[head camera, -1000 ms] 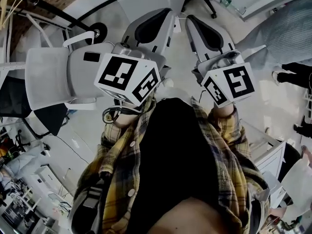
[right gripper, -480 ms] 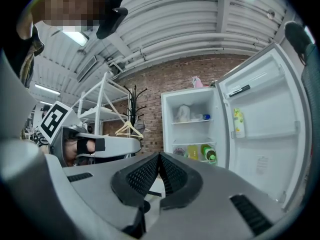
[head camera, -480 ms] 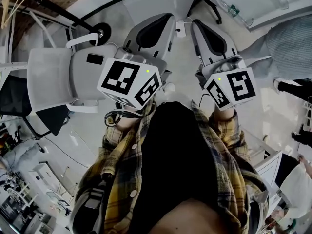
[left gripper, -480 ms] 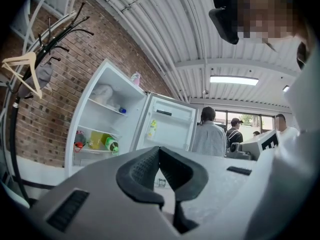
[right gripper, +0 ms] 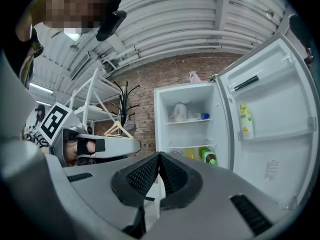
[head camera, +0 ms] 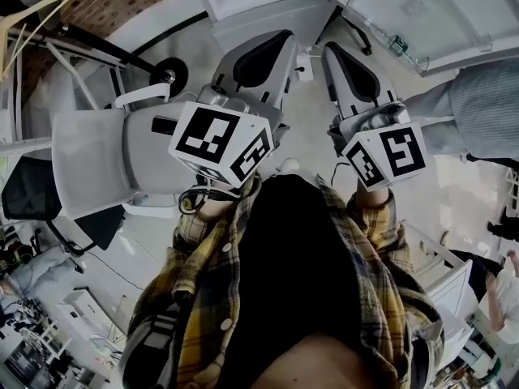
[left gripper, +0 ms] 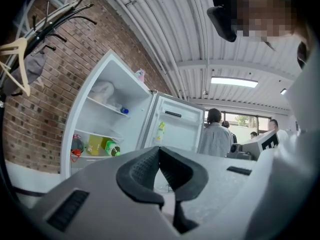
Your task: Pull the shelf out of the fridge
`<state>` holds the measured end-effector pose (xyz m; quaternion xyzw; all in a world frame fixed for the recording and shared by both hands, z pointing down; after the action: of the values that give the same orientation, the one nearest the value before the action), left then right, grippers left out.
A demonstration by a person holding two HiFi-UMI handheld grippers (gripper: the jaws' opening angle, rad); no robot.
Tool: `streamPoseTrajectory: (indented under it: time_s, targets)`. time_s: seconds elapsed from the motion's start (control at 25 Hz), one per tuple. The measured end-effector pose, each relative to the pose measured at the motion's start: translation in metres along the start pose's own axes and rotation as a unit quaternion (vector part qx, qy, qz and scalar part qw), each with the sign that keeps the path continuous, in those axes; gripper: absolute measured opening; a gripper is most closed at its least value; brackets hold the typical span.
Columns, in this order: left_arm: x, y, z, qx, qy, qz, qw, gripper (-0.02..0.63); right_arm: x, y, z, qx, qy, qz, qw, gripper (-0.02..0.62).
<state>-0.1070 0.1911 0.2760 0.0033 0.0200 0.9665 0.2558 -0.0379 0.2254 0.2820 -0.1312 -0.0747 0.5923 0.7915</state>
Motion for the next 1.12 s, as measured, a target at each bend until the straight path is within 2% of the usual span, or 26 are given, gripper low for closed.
streamPoseTrajectory:
  time_s: [0.24,0.6,0.84,1.12]
  targets:
    - [-0.012,0.044,0.001,-0.002,0.003,0.017,0.9998,0.003,-0.044,-0.008,-0.005,-0.008,-0.015,0.023,1.000,0.018]
    - [-0.025,0.083,0.014,0.002,0.021,0.028,0.9994,0.003,-0.080,-0.024,0.001,-0.025,-0.015,0.052,0.998,0.018]
    - [-0.049,0.093,0.016,0.004,0.023,0.027,0.9994,0.003,-0.096,-0.046,-0.004,-0.026,-0.013,0.052,0.998,0.018]
    - [-0.097,0.100,0.012,0.005,0.013,0.006,0.9999,0.003,-0.114,-0.088,-0.023,-0.019,-0.011,0.031,0.999,0.018]
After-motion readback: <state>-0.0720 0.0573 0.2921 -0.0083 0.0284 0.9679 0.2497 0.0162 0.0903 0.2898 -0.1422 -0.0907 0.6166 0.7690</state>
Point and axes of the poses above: the fingertips, and each gripper's own axes: x backward along the fingers, y to its left, z out of its underside, the point moved 2 cm from there along x, backward along the fingers, and after that the axes turned 13 degrees about -x, right-handed, at the moved point
